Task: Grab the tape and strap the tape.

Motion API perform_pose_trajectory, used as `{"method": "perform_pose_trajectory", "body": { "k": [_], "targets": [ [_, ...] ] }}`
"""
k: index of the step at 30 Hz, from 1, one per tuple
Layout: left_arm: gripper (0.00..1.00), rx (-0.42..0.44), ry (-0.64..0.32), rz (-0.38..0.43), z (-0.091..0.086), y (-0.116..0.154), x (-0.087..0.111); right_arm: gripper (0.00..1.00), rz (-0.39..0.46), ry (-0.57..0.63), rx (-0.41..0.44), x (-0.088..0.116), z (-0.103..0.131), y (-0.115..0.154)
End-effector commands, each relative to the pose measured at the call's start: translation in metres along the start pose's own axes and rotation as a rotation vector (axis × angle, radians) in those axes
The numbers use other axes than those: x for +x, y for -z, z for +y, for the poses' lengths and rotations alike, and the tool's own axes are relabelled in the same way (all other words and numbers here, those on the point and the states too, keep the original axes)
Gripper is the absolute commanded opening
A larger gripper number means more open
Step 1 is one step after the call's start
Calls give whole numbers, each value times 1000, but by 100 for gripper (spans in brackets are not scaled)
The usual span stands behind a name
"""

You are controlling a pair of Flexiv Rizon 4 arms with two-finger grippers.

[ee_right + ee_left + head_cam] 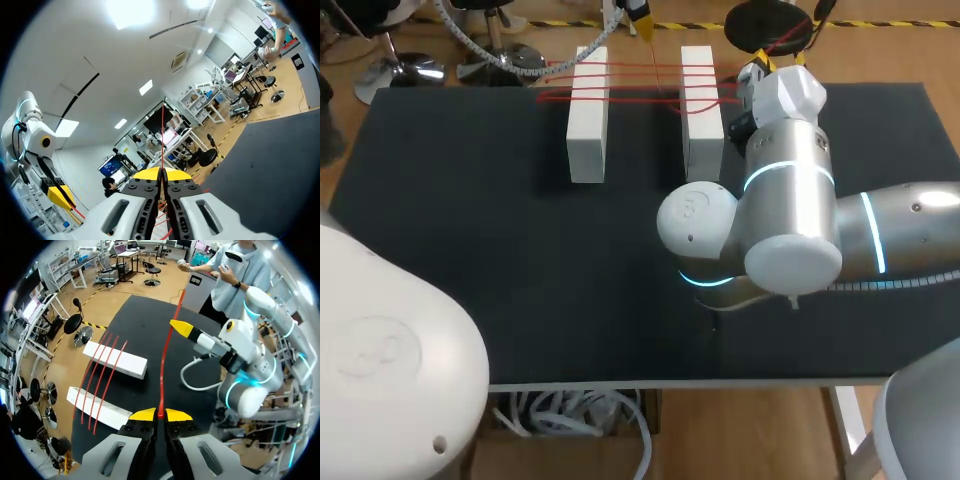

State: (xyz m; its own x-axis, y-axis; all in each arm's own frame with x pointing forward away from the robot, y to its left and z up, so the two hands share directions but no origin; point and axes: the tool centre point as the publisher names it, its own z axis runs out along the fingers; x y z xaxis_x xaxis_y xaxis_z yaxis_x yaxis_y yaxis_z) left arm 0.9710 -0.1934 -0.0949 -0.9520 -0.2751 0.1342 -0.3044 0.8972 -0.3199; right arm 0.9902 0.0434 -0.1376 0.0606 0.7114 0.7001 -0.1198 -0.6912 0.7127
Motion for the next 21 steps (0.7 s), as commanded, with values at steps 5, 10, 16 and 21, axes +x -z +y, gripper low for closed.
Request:
{"method": "perform_pose_trajectory", "body": {
  "k": [5,10,16,21],
  "targets": [
    [0,-4,0,-1,0,0,0,0,36,71,-3,4,2,2],
    [0,-4,0,-1,0,0,0,0,89,195,-67,11,3,6],
    [0,-4,0,-1,0,0,0,0,176,492,-99,13,-8,21],
    [0,-4,0,-1,0,0,0,0,167,702,-95,20,-20,36]
  ]
}}
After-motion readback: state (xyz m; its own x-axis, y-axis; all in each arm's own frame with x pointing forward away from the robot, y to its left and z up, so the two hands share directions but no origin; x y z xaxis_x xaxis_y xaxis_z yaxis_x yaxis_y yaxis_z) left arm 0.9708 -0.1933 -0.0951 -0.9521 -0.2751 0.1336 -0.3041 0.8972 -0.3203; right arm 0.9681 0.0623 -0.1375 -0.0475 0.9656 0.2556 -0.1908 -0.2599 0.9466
